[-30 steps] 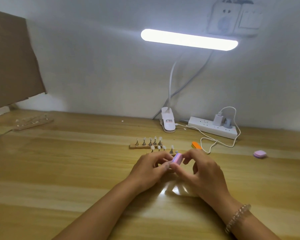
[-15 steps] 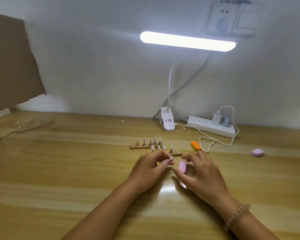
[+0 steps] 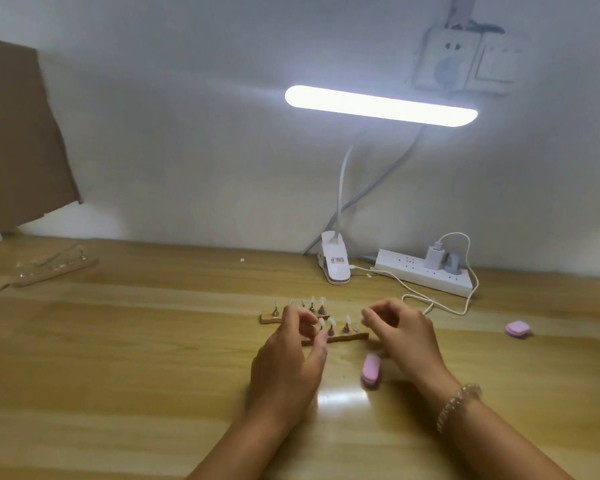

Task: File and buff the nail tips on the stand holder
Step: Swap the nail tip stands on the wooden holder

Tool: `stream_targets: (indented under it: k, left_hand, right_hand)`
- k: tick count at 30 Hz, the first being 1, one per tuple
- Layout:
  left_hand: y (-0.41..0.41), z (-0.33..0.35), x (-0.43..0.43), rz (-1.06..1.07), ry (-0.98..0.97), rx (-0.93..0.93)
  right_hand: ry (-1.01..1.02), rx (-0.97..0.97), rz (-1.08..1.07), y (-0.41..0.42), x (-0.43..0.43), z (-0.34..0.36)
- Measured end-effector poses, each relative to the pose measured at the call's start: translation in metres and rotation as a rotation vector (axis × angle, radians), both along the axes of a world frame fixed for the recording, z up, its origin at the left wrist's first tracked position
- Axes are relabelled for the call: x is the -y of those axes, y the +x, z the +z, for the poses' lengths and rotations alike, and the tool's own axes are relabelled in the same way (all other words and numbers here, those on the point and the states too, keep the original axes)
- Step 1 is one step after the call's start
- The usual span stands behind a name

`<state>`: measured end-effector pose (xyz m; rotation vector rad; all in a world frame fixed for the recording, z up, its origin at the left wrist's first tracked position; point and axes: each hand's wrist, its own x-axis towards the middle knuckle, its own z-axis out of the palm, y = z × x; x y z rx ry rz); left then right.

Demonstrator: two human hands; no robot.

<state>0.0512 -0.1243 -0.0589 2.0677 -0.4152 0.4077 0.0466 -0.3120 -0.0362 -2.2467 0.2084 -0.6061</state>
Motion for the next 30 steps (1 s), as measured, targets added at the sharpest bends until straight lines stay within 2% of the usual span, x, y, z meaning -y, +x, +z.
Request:
stream_targets:
  k: [4,8,11,13,20,23,26,28,30]
  left_hand:
    - [0.000,0.000,-0.004,0.081,-0.023,-0.034]
    - [-0.002,-0.002,-0.002,0.102,0.087,-0.100]
    - [0.000,0.001,-0.006,0.187,0.159,-0.152]
    - [0.003,0.002,-0.008,0.213,0.194,-0.188]
    - [0.008,0.006,-0.015,0.201,0.212,-0.253]
    - [0.007,0.008,-0.021,0.097,0.294,-0.269]
    - [-0.003,0.016,-0.009,-0.051,0.453,-0.213]
    - [-0.010,0.020,0.006,-0.095,0.485,-0.171]
    - [-0.013,0.022,0.021,-0.129,0.489,-0.133]
  right_hand:
    - [-0.045,-0.097,-0.020,0.010,-0.004,-0.011]
    - [-0.140,-0.136,0.021,0.015,0.000,-0.012]
    - [-0.263,-0.245,0.092,0.016,0.010,-0.010]
    - [-0.269,-0.316,0.151,0.016,0.014,-0.006]
    - [-0.316,-0.165,0.203,-0.002,0.048,0.021]
    - [-0.284,-0.127,0.040,-0.027,0.112,0.039]
    - [-0.198,-0.147,-0.325,-0.053,0.202,0.042]
    - [-0.126,-0.186,-0.579,-0.069,0.260,0.034]
    - [-0.039,-0.180,-0.739,-0.079,0.305,0.025]
